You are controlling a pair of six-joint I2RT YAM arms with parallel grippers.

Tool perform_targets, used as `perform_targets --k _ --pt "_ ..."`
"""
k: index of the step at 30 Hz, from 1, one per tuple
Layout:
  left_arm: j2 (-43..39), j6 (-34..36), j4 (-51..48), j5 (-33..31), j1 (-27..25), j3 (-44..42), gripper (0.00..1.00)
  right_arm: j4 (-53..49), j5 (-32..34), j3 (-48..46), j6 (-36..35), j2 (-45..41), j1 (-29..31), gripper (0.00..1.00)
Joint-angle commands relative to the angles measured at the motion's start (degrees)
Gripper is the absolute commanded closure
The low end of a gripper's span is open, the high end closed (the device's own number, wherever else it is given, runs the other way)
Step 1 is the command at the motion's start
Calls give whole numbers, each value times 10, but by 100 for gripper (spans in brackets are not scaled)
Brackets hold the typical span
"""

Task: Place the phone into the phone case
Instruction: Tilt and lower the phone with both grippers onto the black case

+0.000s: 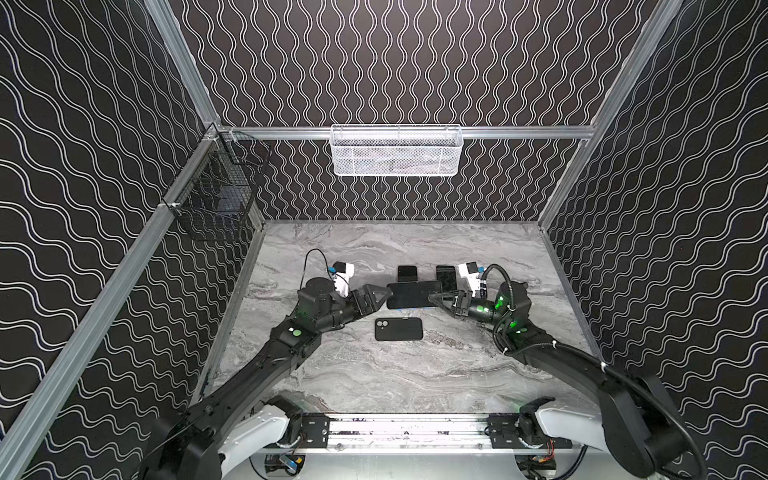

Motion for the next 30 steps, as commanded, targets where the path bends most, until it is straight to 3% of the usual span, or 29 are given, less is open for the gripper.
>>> perform_targets --k 1,4,11,19,30 --pt "-9 40 -122 -110 1 -5 1 -170 59 10 -94 -15 15 100" --pt "6 37 -119 -114 1 -23 1 -213 105 14 -107 -1 57 100" --pt "60 24 -56 -95 1 -67 1 -201 160 41 -87 79 116 100" --pt "98 4 16 -74 1 -89 1 -172 158 77 -78 148 125 100" --pt "180 -39 105 -34 1 -102 1 -173 156 101 -80 176 125 100"
